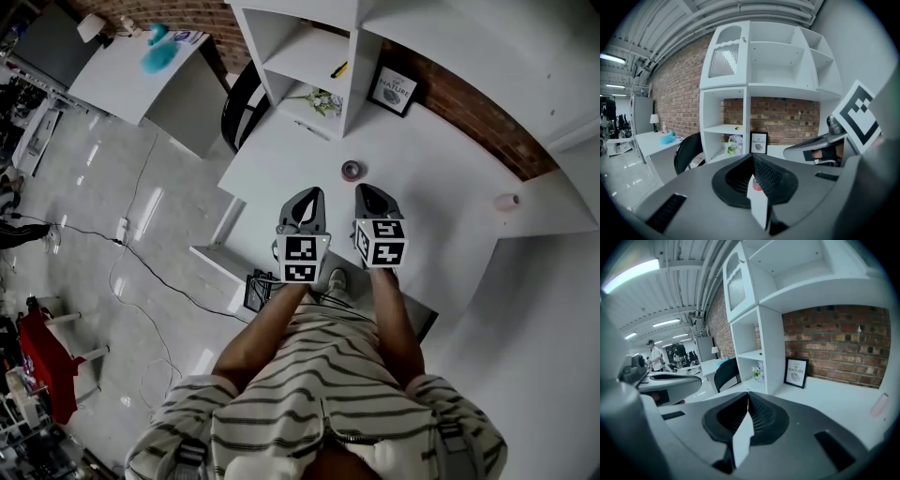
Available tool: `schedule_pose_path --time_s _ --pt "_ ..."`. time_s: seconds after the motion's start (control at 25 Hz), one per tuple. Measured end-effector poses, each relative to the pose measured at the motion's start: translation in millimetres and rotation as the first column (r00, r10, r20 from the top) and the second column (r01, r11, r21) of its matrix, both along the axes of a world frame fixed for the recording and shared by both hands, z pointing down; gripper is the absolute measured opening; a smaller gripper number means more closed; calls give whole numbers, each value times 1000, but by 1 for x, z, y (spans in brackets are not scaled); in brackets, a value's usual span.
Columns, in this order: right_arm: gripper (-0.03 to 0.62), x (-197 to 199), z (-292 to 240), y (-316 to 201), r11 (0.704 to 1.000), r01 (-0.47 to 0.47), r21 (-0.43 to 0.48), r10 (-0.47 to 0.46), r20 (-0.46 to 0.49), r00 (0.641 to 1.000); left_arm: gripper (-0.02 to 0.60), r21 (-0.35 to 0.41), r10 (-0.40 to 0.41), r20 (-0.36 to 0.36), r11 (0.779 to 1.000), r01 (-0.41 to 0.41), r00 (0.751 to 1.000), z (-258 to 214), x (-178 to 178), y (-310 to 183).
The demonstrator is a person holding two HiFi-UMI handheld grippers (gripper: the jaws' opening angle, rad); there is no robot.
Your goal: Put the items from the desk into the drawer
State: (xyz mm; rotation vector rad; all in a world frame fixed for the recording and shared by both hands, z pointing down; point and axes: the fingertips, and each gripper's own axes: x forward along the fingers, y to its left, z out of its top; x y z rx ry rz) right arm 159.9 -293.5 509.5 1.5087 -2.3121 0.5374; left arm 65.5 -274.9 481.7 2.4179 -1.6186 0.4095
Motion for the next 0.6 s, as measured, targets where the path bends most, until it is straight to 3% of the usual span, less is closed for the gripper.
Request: schedule_pose_path --time_s 0.6 --pt "12 -12 61 -36 984 26 -175 -34 -44 998 6 -84 15 12 996 -14 1000 42 -14 -22"
